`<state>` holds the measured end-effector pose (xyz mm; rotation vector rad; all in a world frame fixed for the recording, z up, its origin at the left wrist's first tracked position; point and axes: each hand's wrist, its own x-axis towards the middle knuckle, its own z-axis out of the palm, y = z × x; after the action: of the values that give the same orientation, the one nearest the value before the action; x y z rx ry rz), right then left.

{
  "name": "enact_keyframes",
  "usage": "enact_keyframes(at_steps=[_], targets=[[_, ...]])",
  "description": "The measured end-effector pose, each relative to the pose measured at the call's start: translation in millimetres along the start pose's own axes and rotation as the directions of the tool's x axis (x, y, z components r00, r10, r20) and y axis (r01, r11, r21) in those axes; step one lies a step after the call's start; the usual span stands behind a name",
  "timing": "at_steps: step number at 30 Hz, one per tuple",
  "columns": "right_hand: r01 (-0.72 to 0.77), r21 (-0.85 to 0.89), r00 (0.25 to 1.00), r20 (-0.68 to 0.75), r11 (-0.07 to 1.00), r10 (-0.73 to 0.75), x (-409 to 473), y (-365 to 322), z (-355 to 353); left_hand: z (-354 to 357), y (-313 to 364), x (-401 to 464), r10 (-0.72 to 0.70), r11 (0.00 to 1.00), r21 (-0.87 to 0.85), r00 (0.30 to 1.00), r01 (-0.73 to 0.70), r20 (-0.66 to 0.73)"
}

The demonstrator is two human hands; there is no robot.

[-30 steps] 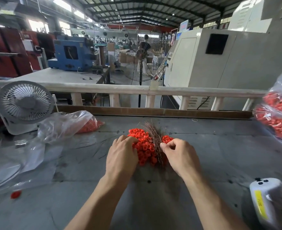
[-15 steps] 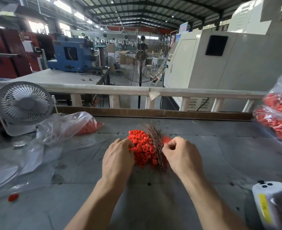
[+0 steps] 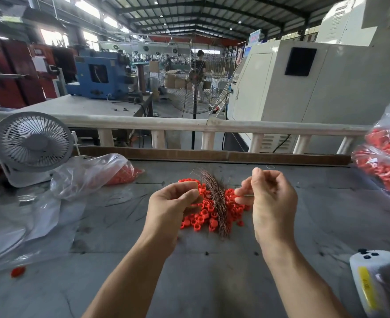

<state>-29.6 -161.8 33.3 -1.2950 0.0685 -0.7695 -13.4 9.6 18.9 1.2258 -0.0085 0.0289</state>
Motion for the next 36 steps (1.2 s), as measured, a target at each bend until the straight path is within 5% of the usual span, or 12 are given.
enact_keyframes(at_steps=[5, 11, 18, 36], targets=[[0.039, 0.002, 0.999, -0.004, 0.999, -0.039, -3, -9, 0, 0, 3, -3, -0.006, 0.984, -0.177, 0.996, 0.021, 0.084], [-0.084, -0.052, 0.964, 0.247, 0.995, 0.094, -8, -9, 6, 3, 5, -4, 0.057, 0.970, -0.243, 0.992, -0.028, 0.112], [0.122, -0.264, 0.898, 0.441, 0.957, 0.007, -16, -3, 9, 3, 3, -5, 0.107, 0.971, -0.234, 0.972, -0.056, 0.211], [0.259, -0.416, 0.897, 0.439, 0.872, -0.057, -24, -5, 10, 0, 0, -2, 0.156, 0.970, -0.221, 0.955, -0.100, 0.251]])
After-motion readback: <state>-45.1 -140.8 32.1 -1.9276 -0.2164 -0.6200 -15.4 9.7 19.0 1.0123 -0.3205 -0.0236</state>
